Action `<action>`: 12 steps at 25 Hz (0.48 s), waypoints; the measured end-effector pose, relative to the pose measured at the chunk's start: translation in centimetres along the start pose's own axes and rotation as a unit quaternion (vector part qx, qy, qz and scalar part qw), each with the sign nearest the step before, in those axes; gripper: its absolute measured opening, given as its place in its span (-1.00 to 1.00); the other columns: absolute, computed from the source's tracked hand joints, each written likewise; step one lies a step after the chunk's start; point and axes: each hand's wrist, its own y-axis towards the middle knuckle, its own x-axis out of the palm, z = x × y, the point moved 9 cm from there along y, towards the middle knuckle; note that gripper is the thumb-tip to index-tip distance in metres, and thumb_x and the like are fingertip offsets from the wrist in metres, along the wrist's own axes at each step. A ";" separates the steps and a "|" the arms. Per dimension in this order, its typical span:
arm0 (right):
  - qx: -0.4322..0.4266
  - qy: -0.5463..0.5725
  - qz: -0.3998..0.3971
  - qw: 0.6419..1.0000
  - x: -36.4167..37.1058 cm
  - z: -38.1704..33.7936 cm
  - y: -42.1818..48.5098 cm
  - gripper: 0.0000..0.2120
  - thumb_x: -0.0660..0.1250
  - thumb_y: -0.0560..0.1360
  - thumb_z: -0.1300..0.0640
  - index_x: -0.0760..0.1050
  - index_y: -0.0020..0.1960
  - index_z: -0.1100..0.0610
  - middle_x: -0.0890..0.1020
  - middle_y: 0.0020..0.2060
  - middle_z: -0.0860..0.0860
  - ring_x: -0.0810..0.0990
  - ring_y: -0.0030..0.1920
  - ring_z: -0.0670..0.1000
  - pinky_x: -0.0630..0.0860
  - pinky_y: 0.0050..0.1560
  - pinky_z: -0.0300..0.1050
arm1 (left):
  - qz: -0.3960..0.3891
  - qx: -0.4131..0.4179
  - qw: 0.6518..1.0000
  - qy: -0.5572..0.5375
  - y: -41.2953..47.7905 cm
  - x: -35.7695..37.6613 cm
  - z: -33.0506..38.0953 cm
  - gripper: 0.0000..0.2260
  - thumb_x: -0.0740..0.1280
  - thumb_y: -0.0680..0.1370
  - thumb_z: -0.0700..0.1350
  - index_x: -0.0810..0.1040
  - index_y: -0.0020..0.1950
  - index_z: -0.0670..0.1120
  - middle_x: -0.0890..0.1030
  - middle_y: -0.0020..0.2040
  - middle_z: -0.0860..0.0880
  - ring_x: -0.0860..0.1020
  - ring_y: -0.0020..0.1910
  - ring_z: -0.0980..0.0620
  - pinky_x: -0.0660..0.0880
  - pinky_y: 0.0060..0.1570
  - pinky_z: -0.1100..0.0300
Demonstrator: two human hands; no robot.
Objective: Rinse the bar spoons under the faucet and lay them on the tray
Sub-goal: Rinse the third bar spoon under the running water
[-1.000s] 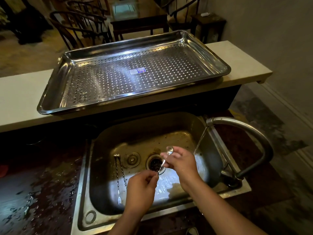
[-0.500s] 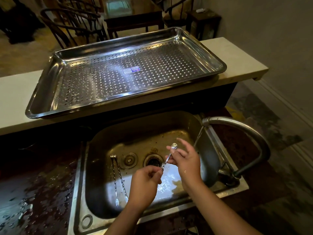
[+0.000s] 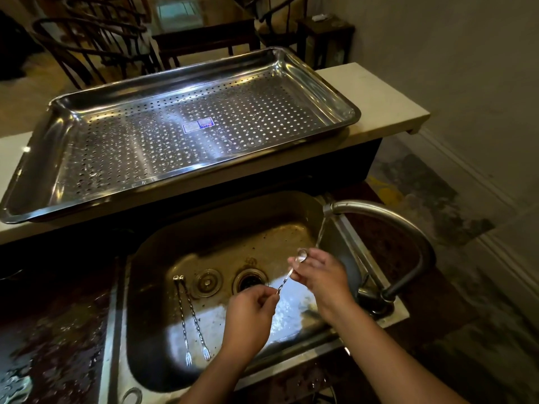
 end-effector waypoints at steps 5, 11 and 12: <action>-0.009 0.026 0.043 0.999 -1.8 -0.7 0.8 -0.93 0.39 0.55 0.26 0.57 0.01 0.25 0.71 -0.18 0.20 0.63 -0.34 0.01 0.62 -0.25 -0.14 | -0.022 0.014 0.999 0.027 0.6 1.3 1.0 -0.88 0.37 0.54 -0.10 0.62 -0.17 0.09 0.61 -0.37 0.06 0.57 -0.33 0.11 0.49 -0.25 0.14; -0.004 0.031 0.005 1.000 -2.0 -0.3 1.7 -0.86 0.35 0.56 0.25 0.61 0.11 0.22 0.72 -0.17 0.15 0.65 -0.29 -0.02 0.63 -0.23 -0.18 | -0.035 0.008 0.999 0.033 1.4 2.0 1.3 -0.89 0.34 0.56 -0.09 0.61 -0.15 0.06 0.60 -0.38 0.05 0.53 -0.39 0.22 0.36 -0.38 0.37; -0.002 0.031 0.014 0.999 -2.1 -0.3 1.8 -0.86 0.35 0.58 0.20 0.61 0.07 0.24 0.71 -0.22 0.14 0.63 -0.32 -0.02 0.63 -0.26 -0.18 | -0.035 0.009 0.999 0.035 1.4 2.1 1.5 -0.88 0.34 0.56 -0.09 0.60 -0.16 0.05 0.60 -0.38 0.05 0.51 -0.42 0.22 0.34 -0.41 0.38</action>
